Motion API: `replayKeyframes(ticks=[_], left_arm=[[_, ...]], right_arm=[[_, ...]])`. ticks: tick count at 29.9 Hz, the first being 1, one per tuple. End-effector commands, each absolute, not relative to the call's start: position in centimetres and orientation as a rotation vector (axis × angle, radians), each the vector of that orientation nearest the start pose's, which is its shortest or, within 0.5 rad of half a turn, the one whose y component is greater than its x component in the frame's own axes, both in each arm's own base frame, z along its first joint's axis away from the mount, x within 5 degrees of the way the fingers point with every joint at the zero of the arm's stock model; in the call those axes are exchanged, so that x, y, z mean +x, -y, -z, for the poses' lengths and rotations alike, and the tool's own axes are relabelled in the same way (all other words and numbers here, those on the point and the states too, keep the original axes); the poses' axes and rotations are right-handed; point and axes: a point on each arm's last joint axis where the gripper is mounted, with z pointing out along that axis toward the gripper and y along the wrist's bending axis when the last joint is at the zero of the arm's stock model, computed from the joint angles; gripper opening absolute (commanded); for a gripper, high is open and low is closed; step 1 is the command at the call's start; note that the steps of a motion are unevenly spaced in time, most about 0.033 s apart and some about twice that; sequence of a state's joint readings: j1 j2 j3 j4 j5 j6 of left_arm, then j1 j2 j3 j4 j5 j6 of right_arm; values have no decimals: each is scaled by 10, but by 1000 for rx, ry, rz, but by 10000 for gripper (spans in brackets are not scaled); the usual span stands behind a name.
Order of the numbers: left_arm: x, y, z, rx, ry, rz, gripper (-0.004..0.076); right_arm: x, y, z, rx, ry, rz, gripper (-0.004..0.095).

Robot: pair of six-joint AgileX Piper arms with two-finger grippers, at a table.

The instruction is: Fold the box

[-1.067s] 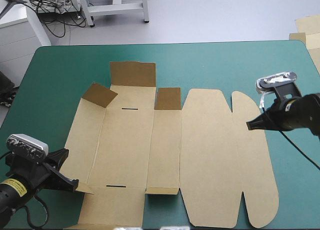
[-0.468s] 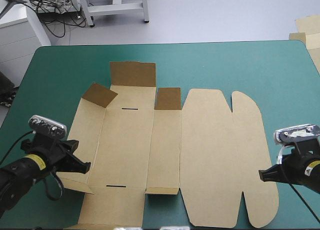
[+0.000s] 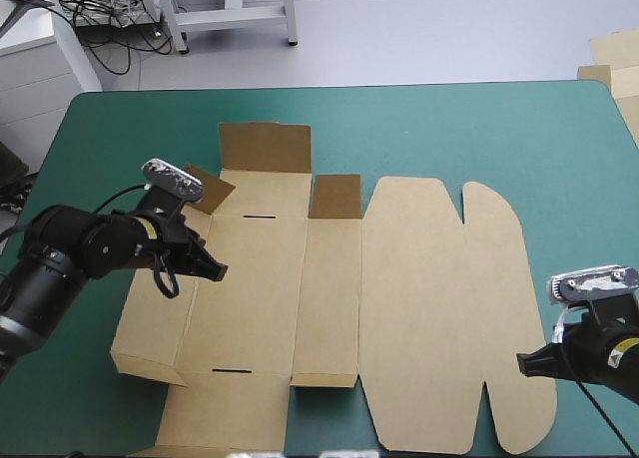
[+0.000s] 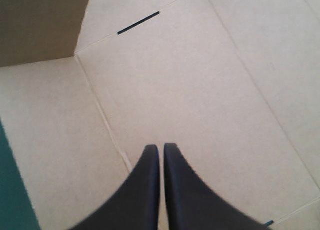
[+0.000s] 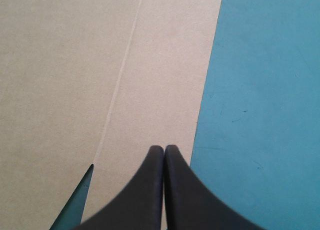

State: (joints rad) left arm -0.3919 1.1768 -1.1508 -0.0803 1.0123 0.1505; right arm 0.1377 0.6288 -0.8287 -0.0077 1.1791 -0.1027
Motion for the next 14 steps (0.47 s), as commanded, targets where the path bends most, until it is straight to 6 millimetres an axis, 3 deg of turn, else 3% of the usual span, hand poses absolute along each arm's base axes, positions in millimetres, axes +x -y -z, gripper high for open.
replayKeyframes(ticks=[1, 8, 14], left_arm=[[217, 103, -386, 696, -2370, 307, 17], [230, 92, -401, 731, -2396, 585, 17], [240, 42, -412, 488, -2406, 613, 16]], right_arm=[[88, -10, -351, -277, -2372, 7, -20], [88, -10, -351, -277, -2371, 7, -20], [88, -10, -351, -281, -2371, 9, -20]])
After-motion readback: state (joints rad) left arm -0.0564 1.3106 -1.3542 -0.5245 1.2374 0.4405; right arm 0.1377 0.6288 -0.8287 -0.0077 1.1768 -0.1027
